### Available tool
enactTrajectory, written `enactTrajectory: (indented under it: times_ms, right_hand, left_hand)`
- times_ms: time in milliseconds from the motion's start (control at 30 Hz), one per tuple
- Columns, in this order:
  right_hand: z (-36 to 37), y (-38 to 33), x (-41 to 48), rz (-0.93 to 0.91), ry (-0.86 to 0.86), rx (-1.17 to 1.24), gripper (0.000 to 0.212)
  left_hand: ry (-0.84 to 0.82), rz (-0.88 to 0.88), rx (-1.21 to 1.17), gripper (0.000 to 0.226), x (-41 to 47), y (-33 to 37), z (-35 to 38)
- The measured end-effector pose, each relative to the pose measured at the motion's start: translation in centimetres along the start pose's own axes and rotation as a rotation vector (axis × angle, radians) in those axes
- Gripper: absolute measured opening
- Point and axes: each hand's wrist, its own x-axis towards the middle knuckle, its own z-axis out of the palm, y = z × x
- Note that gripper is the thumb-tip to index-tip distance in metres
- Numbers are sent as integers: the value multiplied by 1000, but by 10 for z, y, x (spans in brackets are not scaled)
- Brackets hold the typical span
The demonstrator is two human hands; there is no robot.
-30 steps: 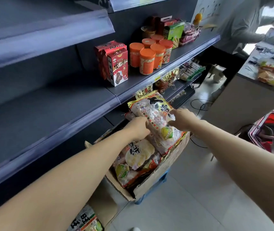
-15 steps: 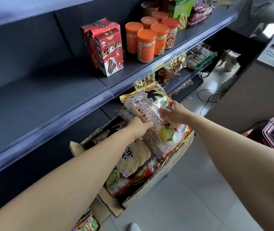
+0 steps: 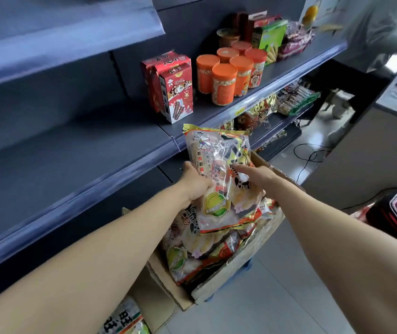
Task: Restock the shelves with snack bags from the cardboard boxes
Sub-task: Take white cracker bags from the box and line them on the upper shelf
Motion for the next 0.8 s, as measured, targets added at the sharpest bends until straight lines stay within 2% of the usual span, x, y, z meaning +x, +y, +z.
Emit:
enactTrajectory:
  times_ms: [133, 267, 400, 567, 633, 800]
  right_hand:
    - [20, -25, -33, -95, -78, 140, 79]
    - [43, -53, -80, -204, -135, 248, 76]
    - [66, -91, -142, -396, 72, 297, 81]
    - [99, -145, -236, -604, 225, 329, 87]
    - [116, -165, -271, -673, 255, 336, 86]
    - [175, -211, -341, -826, 210, 327, 76]
  left_hand:
    - [46, 64, 64, 66, -31, 6, -32]
    - [112, 151, 126, 61, -76, 15, -74]
    - [238, 269, 137, 47, -129, 24, -127]
    - [338, 431, 72, 68, -206, 33, -196]
    - [386, 495, 44, 64, -239, 32, -225]
    - [525, 568, -28, 37, -306, 10, -302]
